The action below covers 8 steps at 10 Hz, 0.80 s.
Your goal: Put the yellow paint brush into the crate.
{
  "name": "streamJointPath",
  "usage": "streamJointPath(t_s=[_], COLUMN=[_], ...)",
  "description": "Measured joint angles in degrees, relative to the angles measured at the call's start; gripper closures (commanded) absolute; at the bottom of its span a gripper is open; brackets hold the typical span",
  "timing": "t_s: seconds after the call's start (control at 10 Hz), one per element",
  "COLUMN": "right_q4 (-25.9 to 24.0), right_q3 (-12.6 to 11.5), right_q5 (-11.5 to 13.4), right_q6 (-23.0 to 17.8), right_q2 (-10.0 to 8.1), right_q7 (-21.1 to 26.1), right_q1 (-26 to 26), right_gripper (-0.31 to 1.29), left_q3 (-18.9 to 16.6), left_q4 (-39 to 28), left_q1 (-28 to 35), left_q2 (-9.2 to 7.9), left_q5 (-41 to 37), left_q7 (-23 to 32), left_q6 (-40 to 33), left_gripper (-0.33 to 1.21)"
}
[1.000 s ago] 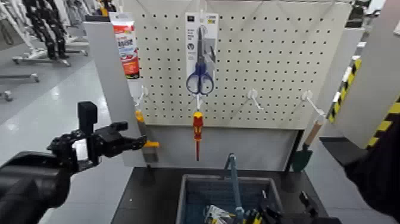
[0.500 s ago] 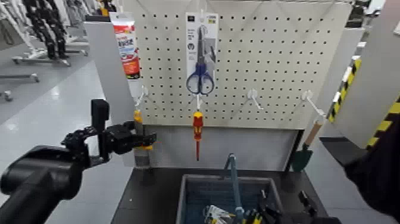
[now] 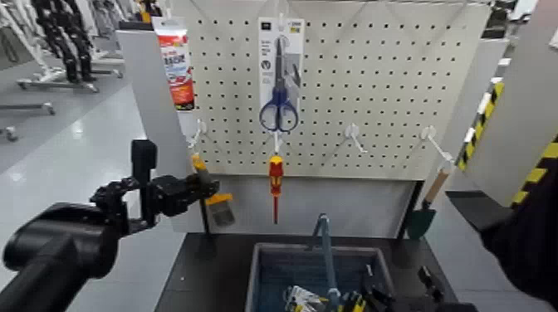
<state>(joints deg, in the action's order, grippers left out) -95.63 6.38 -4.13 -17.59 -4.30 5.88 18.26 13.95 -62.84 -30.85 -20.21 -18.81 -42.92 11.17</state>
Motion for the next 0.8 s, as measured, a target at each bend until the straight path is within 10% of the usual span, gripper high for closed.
streamJointPath(t_s=[0.8], right_q4=[0.0], right_q3=[-0.14], right_q5=[0.0], right_q6=[0.11], right_q2=[0.11], right_q7=[0.0], right_q1=[0.02], right_gripper=[0.12], left_q3=[-5.64], left_q4=[-9.82], left_q1=[6.4], left_q2=[0.33], left_q5=[0.08], left_q7=[0.97], left_q6=[2.04], left_gripper=[1.15])
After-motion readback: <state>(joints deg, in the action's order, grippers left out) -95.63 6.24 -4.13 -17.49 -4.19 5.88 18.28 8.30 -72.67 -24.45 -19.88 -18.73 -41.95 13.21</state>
